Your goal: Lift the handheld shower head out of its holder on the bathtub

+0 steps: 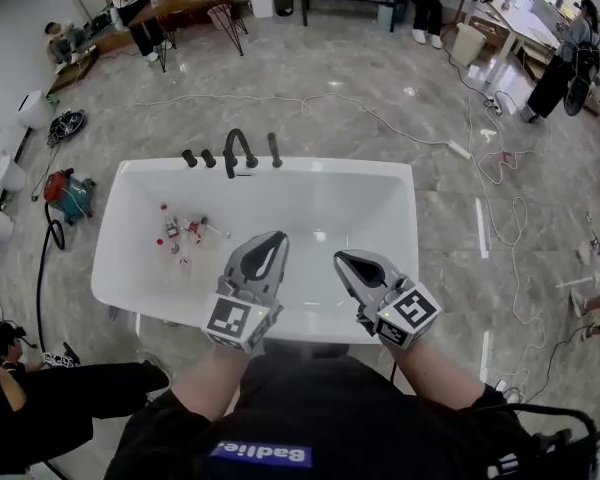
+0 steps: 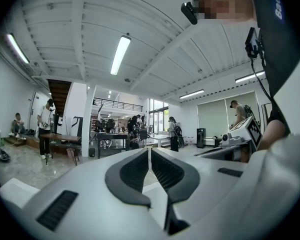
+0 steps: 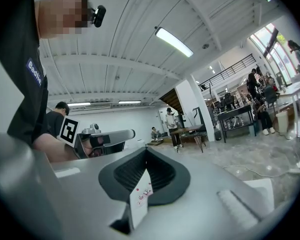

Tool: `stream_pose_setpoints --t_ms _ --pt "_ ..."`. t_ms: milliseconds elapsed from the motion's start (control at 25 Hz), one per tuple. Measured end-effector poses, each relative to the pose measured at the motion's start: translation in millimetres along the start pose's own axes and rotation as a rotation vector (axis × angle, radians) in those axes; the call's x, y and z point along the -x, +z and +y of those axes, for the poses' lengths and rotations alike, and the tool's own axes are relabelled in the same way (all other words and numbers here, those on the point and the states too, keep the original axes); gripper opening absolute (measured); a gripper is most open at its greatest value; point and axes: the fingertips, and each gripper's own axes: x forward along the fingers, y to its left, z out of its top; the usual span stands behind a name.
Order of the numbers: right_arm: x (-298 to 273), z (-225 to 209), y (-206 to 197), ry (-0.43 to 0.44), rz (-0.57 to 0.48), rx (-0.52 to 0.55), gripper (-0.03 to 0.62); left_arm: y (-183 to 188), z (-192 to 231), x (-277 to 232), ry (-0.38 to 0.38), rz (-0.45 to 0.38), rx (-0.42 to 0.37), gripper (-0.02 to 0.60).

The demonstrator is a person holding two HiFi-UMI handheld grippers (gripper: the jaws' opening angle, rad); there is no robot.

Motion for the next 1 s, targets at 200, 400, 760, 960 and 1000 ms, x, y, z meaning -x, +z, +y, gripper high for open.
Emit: stream_pose_setpoints --t_ms 200,400,760,960,1000 --pt "-15.3 3.1 5.4 -0.030 0.000 0.017 -0.003 1.4 23.9 -1.3 -0.009 -0.011 -0.013 0.008" --pt "-43.0 7.4 -3.3 -0.085 0.032 0.020 0.002 -11.8 65.3 -6.8 -0.039 0.006 -0.002 0.009" --pt "-92.3 19.9 -17.8 -0.167 0.051 0.024 0.006 -41.6 126.6 -31.0 -0.133 0.021 -0.002 0.087" --pt "-101.7 16.6 -22.1 -0.211 0.055 0.025 0.011 -68.0 142.9 -57.1 -0.167 0.082 0.019 0.132" --pt "-101.2 13.9 -24.5 -0.214 0.055 0.018 0.011 -73.4 144.8 -63.9 -0.165 0.098 0.017 0.141"
